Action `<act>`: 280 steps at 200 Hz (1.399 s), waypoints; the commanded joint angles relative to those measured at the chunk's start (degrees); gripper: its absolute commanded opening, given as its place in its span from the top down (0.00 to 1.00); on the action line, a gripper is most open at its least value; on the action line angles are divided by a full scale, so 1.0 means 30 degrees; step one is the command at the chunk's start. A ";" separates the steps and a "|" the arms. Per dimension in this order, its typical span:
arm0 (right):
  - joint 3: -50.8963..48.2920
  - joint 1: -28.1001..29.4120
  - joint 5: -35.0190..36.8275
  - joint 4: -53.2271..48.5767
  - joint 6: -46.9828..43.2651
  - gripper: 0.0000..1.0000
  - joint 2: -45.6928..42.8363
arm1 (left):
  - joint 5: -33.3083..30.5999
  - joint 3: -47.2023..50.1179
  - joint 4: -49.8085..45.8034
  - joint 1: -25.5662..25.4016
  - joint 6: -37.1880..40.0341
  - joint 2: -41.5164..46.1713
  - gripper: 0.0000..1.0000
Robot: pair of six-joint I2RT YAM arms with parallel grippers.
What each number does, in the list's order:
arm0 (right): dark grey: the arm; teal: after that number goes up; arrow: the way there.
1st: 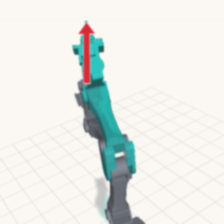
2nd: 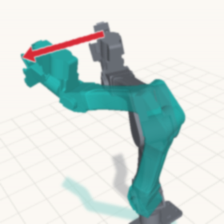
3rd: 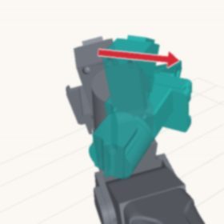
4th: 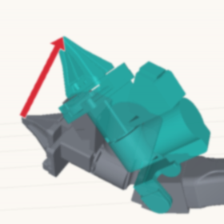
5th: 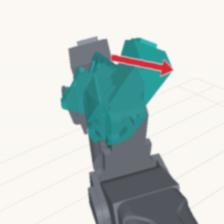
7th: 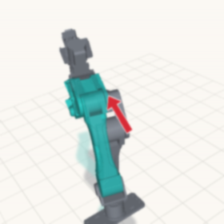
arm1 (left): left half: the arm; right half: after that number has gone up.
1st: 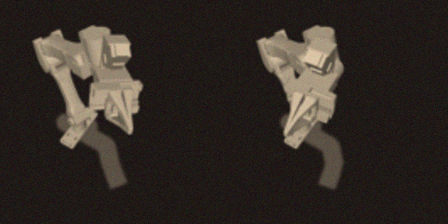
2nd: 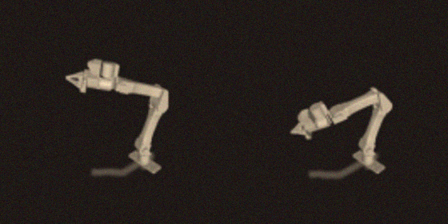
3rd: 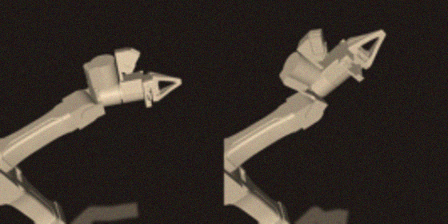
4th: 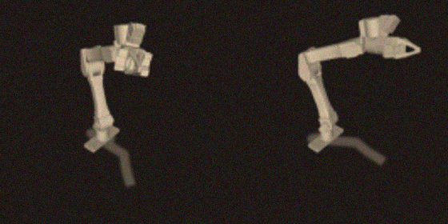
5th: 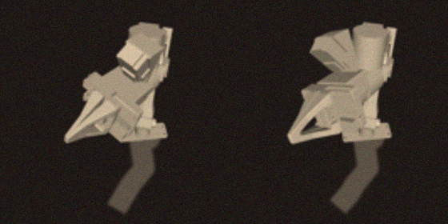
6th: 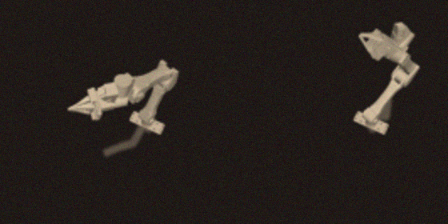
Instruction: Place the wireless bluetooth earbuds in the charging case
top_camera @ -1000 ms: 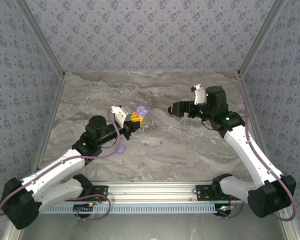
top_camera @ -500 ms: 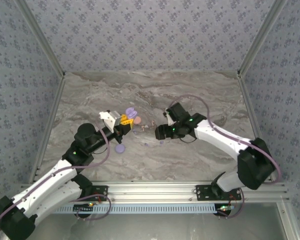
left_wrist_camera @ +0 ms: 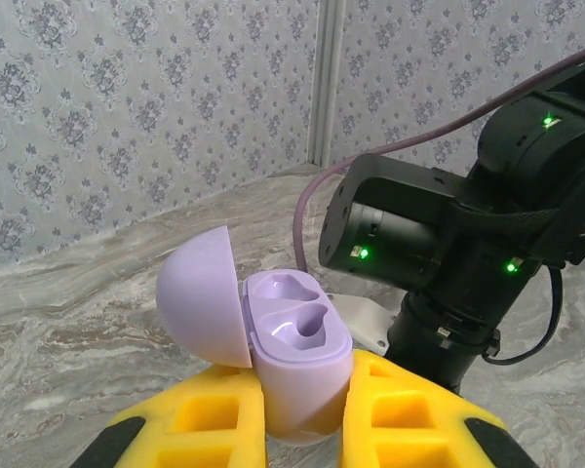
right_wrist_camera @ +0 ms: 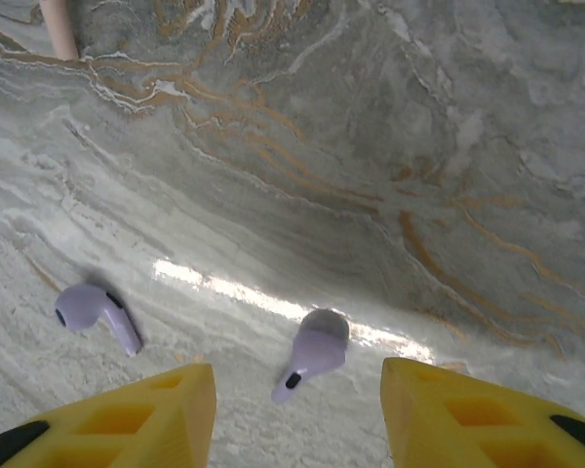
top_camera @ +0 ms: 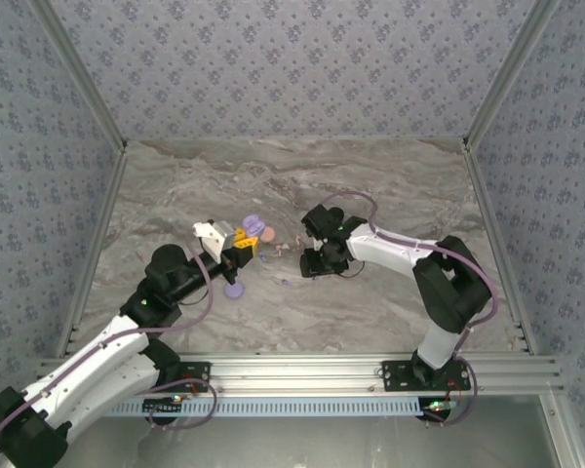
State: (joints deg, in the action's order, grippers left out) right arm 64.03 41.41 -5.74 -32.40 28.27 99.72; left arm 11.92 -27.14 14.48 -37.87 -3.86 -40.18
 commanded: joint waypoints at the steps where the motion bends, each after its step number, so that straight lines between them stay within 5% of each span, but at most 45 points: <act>1: 0.0543 0.0198 0.0505 -0.0581 -0.0019 0.51 0.0635 | -0.0195 -0.0392 0.0061 0.0098 0.0317 0.0088 1.00; 280: 0.1265 0.1340 0.1588 -0.2252 -0.0366 0.74 0.2663 | -0.0222 -0.0652 -0.0147 0.0095 0.0494 -0.0215 1.00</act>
State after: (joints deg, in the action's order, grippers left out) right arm 67.46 44.58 -1.43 -35.88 27.62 106.19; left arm 11.92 -27.16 13.45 -37.87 -3.44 -41.08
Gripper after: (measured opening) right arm 0.275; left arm 0.158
